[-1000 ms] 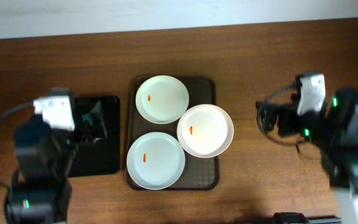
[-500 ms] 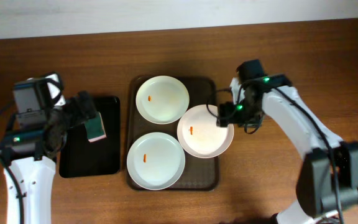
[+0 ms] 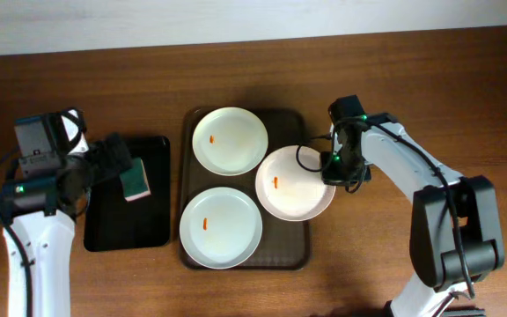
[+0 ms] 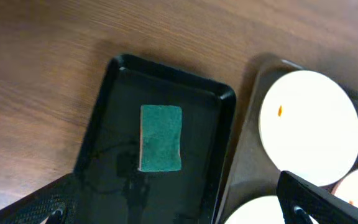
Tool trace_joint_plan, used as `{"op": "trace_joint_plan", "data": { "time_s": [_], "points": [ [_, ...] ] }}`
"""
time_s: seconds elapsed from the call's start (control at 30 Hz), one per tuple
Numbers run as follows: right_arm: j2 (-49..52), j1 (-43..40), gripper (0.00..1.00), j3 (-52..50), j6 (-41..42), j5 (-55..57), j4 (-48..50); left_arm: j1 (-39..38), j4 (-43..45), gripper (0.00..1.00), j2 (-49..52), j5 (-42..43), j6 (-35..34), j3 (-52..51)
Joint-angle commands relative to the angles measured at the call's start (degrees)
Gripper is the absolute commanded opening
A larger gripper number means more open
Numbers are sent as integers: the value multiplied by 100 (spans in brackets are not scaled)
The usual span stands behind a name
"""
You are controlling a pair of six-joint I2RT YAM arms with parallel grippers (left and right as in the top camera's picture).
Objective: Clean dirty plates on tray and stack at the side
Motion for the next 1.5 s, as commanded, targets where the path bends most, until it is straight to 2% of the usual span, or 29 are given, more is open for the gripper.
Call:
{"op": "trace_joint_plan", "data": {
  "time_s": [0.0, 0.03, 0.1, 0.17, 0.23, 0.27, 0.33, 0.43, 0.47, 0.5, 0.53, 0.57, 0.63, 0.7, 0.77, 0.8, 0.87, 0.93, 1.03, 1.07, 1.13, 1.23, 1.3, 1.33, 1.43, 1.47],
  "points": [
    [-264, 2, 32, 249, 35, 146, -131, -7, -35, 100, 57, 365, 693, 90],
    [-308, 2, 43, 289, 31, 149, -153, -7, -37, 100, 70, 365, 693, 79],
    [-487, 2, 51, 413, -232, 129, -179, -48, -35, 99, 168, 315, 719, 63],
    [-837, 2, 54, 643, -356, 146, -258, -337, 7, 91, 605, -96, 715, 63],
    [-1132, 9, 56, 800, -356, 90, -260, -645, 39, 89, 1287, -560, 710, 63],
    [-1320, 7, 57, 835, -356, -79, -256, -730, 81, 84, 1816, -953, 566, 63],
    [-1427, 9, 57, 835, -358, -507, -278, -629, 411, 70, 2778, -1058, 146, 63],
    [-1421, 17, 57, 835, -356, -695, -232, -258, 898, 60, 3585, -946, -13, 63],
    [-1421, 17, 57, 835, -356, -695, -190, -195, 1016, 52, 3849, -946, 26, 63],
    [-1421, 17, 58, 835, -356, -695, -170, -188, 1071, 39, 4079, -920, 33, 63],
    [-1421, 24, 58, 835, -356, -697, -177, -188, 1150, 14, 4299, -809, 118, 63],
    [-1421, 46, 58, 835, -356, -697, -173, -188, 1174, 0, 4400, -732, 118, 63],
    [-1421, 50, 57, 835, -356, -695, -175, -188, 1113, 0, 4358, -702, 140, 94],
    [-1421, 48, 58, 835, -356, -695, -175, -188, 745, 0, 4144, -273, 461, 330],
    [-1423, 48, 58, 835, -356, -695, -175, -188, 404, 14, 3827, -192, 461, 612],
    [-1421, 48, 58, 835, -356, -695, -175, -192, 299, 33, 3613, -192, 461, 695],
    [-1421, 48, 58, 835, -358, -695, -173, -192, 197, 60, 3432, -197, 601, 697],
    [-1421, 48, 58, 835, -356, -695, -177, -192, 66, 62, 3440, -302, 629, 640],
    [-1421, 48, 59, 835, -356, -693, -170, -192, 2, 61, 3440, -721, 627, 634],
    [-1421, 48, 59, 835, -356, -693, -173, -192, 35, 52, 3449, -752, 629, 623],
    [-1421, 48, 59, 835, -356, -693, -170, -205, 164, 50, 3451, -752, 629, 509],
    [-1423, 48, 59, 835, -358, -695, -98, -328, 973, 41, 3451, -737, 632, -127],
    [-1423, 48, 59, 835, -354, -697, -48, -382, 1357, 30, 3451, -741, 629, -450],
    [-1421, 48, 59, 835, -354, -695, -42, -382, 1648, 18, 3451, -756, 632, -750],
    [-1421, 48, 59, 835, -354, -697, -44, -382, 1847, 0, 3451, -719, 627, -1060],
    [-1423, 48, 59, 835, -356, -697, -44, -382, 1805, 0, 3449, -708, 632, -1062]
  ]
}}
